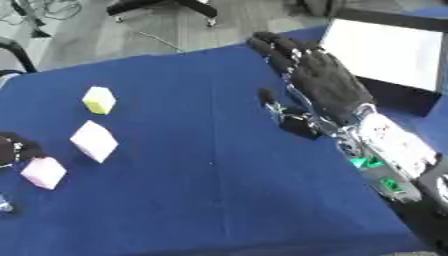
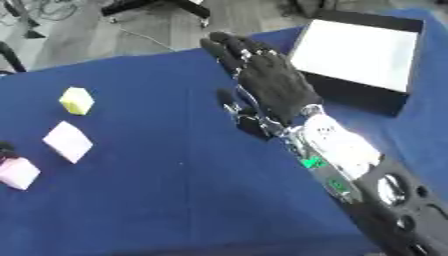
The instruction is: Pick up the objects with one hand, pass them to the other hand, and then place them into the box on the other side of the table.
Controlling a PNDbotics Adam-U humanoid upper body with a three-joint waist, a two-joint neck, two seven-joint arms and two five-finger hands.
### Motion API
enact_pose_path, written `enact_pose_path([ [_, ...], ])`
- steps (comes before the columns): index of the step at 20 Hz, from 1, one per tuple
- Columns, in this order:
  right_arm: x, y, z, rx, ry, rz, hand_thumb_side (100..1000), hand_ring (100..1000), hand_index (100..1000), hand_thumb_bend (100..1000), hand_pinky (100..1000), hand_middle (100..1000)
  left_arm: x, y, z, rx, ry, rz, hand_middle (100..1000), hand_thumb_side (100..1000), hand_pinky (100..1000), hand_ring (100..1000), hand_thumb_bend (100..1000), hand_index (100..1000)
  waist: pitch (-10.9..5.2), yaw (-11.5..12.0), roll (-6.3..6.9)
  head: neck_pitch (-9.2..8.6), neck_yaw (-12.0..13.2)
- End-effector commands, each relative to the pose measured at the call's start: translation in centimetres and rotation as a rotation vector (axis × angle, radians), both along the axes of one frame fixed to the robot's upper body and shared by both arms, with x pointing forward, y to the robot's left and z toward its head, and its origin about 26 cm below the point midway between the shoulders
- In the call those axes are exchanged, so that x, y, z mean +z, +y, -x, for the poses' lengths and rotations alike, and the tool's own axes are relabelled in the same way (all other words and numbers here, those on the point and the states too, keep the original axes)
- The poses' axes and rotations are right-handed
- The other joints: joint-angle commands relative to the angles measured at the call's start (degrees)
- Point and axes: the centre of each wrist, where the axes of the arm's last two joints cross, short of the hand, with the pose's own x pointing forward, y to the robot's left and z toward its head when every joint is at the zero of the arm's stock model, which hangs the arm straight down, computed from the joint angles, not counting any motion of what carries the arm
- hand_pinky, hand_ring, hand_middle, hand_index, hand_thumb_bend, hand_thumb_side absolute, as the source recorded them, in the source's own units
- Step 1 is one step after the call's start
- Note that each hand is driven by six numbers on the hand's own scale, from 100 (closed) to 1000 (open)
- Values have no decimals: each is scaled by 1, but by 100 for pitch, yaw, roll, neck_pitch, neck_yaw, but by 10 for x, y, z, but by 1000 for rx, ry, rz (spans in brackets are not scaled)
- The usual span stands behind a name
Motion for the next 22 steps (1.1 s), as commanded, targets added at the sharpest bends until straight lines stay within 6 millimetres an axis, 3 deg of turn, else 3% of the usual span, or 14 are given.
enact_pose_path([
  [1,8,0,2,5,-27,-19,100,880,1000,100,743,930,3,9,2,-57,-46,94,769,484,774,735,642,850,-37,23,-40,-15,7],
  [4,8,0,2,4,-25,-23,100,880,1000,100,743,930,-1,9,3,-61,-58,131,819,473,778,746,621,886,-35,28,-57,-15,6],
  [7,7,0,2,2,-22,-25,100,880,1000,100,743,930,-2,8,3,-63,-64,166,815,455,775,741,591,881,-35,34,-66,-15,9],
  [16,7,0,2,1,-18,-30,100,881,1000,100,742,930,-1,8,2,-53,-55,229,542,335,682,513,330,679,-32,23,-70,-15,-9],
  [22,7,0,2,0,-17,-27,100,880,1000,100,743,930,17,11,-1,-81,-121,357,486,269,652,467,215,627,-40,24,-66,-15,-7],
])
